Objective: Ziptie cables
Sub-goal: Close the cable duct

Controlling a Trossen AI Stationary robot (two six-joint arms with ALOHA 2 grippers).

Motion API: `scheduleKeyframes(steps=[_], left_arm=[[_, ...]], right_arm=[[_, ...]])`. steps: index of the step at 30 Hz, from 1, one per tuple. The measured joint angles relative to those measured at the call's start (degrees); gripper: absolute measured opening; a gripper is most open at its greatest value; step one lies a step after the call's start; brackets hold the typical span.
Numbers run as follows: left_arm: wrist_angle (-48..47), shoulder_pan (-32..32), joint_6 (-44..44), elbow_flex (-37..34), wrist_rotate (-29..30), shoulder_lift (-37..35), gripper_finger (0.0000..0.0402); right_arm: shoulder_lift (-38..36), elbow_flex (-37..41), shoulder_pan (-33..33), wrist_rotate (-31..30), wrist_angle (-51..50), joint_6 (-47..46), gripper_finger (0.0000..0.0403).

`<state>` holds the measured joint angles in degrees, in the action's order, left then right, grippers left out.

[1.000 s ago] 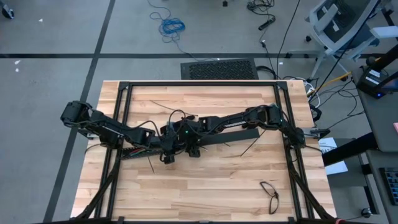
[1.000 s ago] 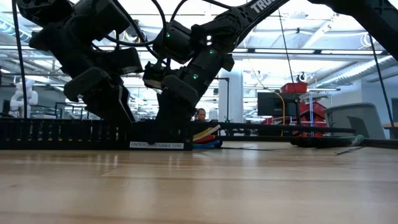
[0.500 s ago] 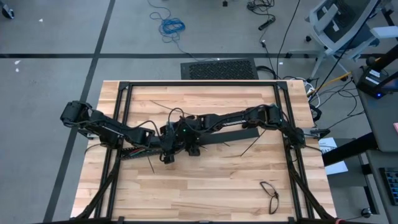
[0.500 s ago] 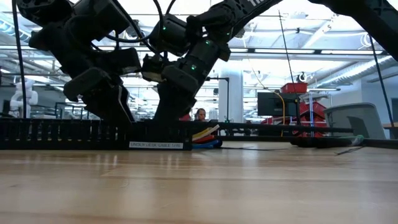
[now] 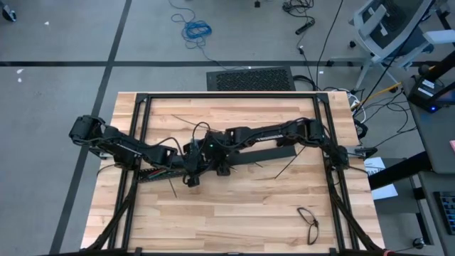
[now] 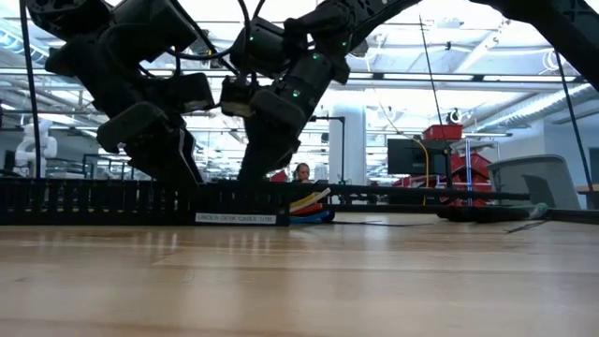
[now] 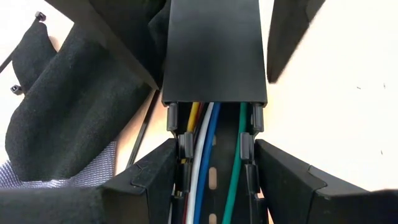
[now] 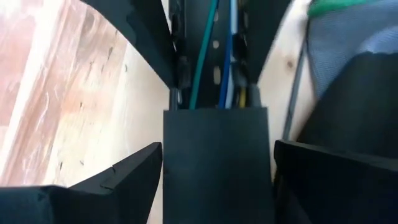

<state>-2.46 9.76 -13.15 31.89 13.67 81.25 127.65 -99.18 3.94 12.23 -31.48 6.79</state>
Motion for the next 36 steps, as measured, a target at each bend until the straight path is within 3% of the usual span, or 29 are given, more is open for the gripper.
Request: scheduleKeyframes(steps=[19, 29, 36], left_arm=[[-0.11, 0.0, -0.02, 0.01, 0.06, 0.0, 0.0202], [-0.13, 0.02, -0.06, 0.01, 0.07, 0.0, 0.0202], [-0.15, 0.02, -0.11, -0.01, 0.07, 0.0, 0.0202]], right_arm=[[-1.64, 0.02, 1.01, 1.36, -5.46, 1.0, 0.0305], [-1.64, 0.02, 1.01, 1.63, -5.25, 0.98, 0.0246], [-1.64, 0.02, 1.01, 1.66, -5.23, 1.42, 0.0244]])
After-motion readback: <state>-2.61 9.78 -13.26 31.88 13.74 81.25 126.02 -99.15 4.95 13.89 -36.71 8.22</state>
